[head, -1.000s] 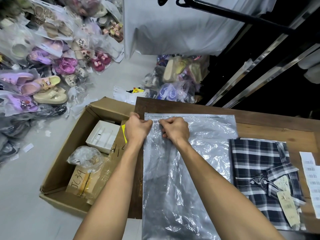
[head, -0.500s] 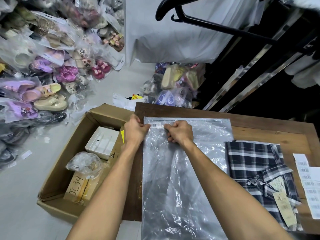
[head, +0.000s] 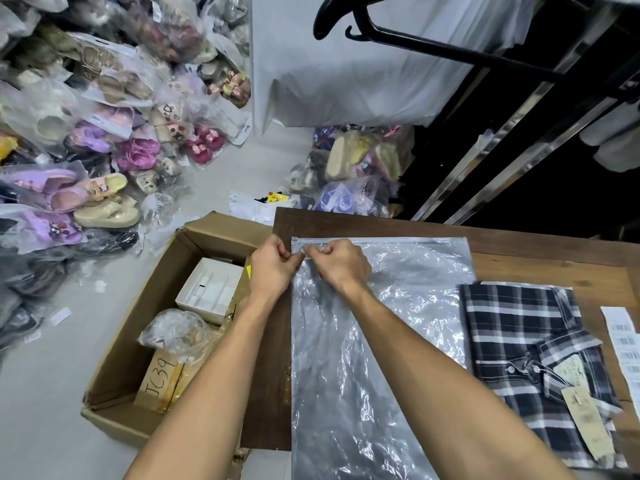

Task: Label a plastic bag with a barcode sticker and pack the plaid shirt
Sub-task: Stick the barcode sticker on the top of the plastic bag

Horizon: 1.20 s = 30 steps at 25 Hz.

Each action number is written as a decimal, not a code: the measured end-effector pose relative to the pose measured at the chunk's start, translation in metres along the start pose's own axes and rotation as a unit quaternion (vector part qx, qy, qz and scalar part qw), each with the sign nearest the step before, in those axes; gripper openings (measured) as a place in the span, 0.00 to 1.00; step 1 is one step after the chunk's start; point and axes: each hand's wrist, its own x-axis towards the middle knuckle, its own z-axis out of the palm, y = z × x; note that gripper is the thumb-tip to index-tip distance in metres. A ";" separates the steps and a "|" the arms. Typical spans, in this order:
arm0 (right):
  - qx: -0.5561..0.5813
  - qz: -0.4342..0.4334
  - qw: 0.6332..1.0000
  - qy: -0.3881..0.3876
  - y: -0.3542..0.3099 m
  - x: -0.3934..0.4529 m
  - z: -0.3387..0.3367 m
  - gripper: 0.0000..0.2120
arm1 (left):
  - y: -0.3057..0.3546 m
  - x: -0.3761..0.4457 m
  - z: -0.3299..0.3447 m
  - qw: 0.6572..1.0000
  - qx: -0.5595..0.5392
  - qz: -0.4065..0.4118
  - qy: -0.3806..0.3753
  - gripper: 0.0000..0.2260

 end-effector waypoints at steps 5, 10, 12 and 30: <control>-0.031 -0.004 0.999 0.017 -0.001 0.004 0.006 0.29 | -0.004 0.005 0.000 1.000 0.010 0.003 -0.012 0.21; -0.061 -0.023 0.998 0.021 -0.002 0.007 0.006 0.28 | -0.001 0.009 -0.002 0.999 0.025 -0.014 -0.032 0.21; -0.063 -0.025 0.998 0.016 0.001 0.011 0.002 0.27 | 0.000 0.011 -0.001 0.998 0.031 -0.018 -0.046 0.21; -0.018 -0.051 0.999 -0.003 0.011 0.006 -0.027 0.21 | 0.003 0.004 -0.009 0.996 0.019 0.035 -0.080 0.10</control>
